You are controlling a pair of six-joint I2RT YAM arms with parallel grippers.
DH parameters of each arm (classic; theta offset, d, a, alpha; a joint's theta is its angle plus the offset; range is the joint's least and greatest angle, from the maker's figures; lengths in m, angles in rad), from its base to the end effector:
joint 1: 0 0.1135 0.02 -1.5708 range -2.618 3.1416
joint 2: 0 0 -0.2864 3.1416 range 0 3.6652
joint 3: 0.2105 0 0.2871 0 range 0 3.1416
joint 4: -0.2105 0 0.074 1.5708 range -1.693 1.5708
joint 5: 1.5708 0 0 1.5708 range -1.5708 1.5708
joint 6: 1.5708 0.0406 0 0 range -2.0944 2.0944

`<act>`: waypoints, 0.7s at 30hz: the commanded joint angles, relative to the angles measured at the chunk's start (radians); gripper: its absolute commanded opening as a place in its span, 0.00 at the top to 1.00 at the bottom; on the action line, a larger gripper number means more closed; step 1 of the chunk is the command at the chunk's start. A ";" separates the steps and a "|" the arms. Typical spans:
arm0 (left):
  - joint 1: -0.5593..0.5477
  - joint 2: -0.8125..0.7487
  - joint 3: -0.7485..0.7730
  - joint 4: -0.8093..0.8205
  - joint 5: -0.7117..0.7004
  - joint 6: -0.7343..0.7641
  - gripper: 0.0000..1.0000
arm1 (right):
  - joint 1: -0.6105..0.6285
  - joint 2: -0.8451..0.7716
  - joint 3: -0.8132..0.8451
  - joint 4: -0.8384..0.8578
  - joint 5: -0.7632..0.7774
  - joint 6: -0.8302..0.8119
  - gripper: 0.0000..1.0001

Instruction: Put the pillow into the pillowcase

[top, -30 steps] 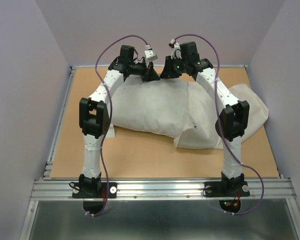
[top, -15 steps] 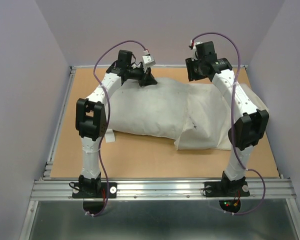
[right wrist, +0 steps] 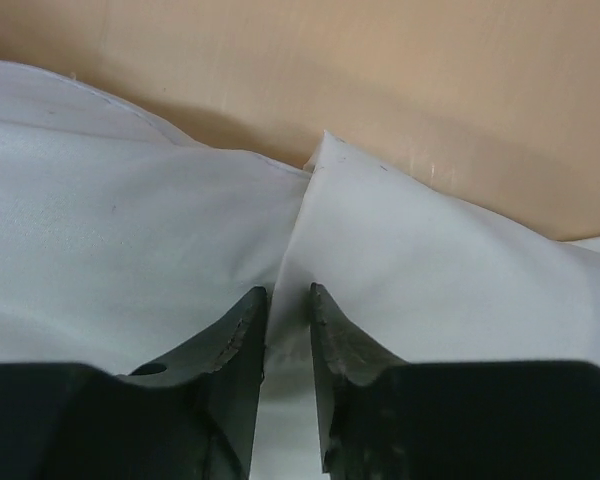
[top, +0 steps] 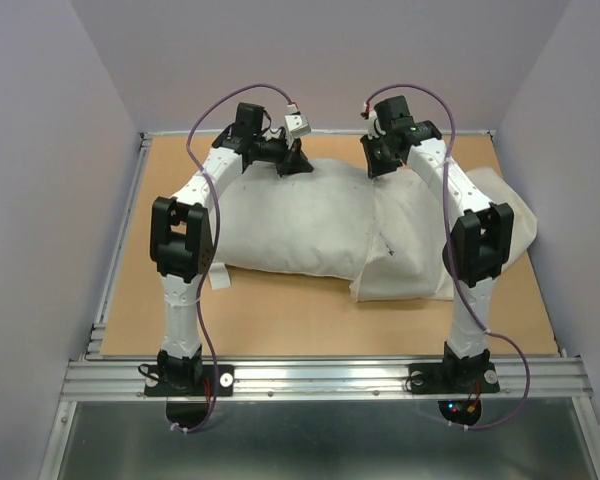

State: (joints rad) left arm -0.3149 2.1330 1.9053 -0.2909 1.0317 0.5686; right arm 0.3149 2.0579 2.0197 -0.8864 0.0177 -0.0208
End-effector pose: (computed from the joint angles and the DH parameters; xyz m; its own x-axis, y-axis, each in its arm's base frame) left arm 0.5046 -0.2010 0.3039 0.0701 0.2679 -0.9609 0.9849 0.1341 0.1092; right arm 0.4813 0.1560 0.3243 -0.7527 -0.2671 -0.6017 -0.3152 0.9486 -0.0267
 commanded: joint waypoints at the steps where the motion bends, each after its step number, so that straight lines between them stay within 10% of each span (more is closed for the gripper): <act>1: -0.004 -0.105 -0.008 0.004 0.031 0.016 1.00 | 0.004 -0.028 0.019 -0.009 -0.010 0.010 0.80; 15: -0.039 -0.056 0.071 0.126 0.102 -0.143 1.00 | 0.029 0.120 0.426 0.093 -0.534 0.381 0.99; 21: -0.044 -0.070 -0.023 0.545 0.156 -0.618 1.00 | 0.069 0.105 0.303 0.259 -0.697 0.553 0.99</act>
State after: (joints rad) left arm -0.3222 2.1323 1.9060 -0.1085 1.0714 0.2878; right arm 0.3256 2.1731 2.3653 -0.8341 -0.4671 0.3744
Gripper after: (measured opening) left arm 0.033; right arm 0.022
